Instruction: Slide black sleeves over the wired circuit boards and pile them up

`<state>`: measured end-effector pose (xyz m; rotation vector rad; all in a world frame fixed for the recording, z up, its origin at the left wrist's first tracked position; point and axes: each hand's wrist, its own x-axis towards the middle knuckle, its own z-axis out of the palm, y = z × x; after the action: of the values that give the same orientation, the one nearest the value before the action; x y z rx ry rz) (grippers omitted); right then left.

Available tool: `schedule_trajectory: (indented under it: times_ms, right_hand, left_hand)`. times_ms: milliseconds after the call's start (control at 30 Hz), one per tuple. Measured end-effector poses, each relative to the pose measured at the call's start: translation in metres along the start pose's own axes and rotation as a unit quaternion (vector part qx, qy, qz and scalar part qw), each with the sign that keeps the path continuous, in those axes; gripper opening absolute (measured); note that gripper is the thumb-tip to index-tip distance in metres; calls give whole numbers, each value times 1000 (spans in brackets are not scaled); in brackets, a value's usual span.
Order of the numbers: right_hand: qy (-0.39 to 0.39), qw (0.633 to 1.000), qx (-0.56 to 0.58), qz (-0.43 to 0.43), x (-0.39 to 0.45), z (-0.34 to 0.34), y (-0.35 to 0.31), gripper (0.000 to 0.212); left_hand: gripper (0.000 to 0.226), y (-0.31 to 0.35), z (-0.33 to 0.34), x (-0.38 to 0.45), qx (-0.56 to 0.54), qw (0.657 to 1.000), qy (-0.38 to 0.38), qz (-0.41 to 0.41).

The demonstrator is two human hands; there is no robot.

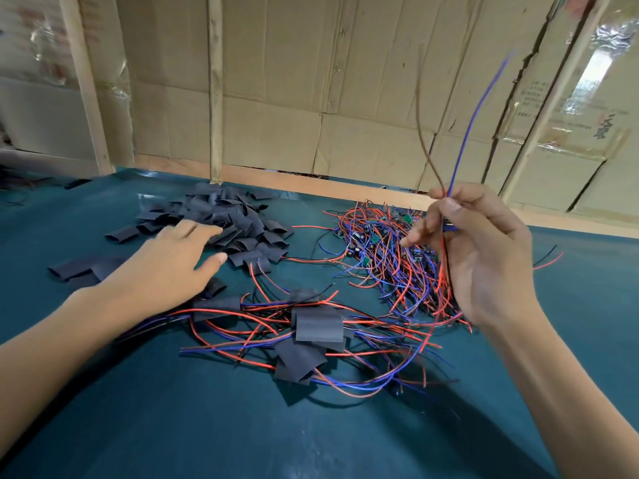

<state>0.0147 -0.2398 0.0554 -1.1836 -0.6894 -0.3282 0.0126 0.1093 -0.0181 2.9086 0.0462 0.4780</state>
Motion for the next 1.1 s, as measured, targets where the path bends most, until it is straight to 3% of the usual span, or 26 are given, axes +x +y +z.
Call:
schedule_trajectory:
  times_ms: [133,300,500,633,733,833,900,967,1033,1100]
  right_hand:
    - [-11,999,-3,-52,-2,-1,-2,33]
    - [61,986,-156,-22,-2,-6,5,25]
    - [38,901,-422,-94,-4,-11,13,48]
    - [-25,865,-483,-132,-8,-6,15,18]
    - [-88,844,-506,-157,-14,0,20,13]
    - [-122,786,-563,-225,-16,6,22,14]
    - [-130,762,-582,-254,-15,7,22,15]
    - [-135,764,-578,-252,-16,8,23,15]
    - [-138,784,-560,-230,-19,9,24,14]
    - [-143,803,-540,-206,-21,11,24,13]
  left_hand:
    - [58,-14,12,6,30,997,-58,-29]
    - [55,-15,12,9,9,999,7,-34]
    - [74,-8,-14,6,53,995,-73,35]
    - [51,-9,-21,4,1,992,-113,64]
    - [31,-9,-23,3,-7,991,-116,61]
    - [37,-6,-23,0,5,997,-46,66]
    - [39,3,-26,-4,-74,989,68,107]
    - [32,21,-33,-11,-204,956,147,152]
    - [28,46,-40,-21,-345,920,121,145]
    - [27,72,-42,-32,-527,844,32,101]
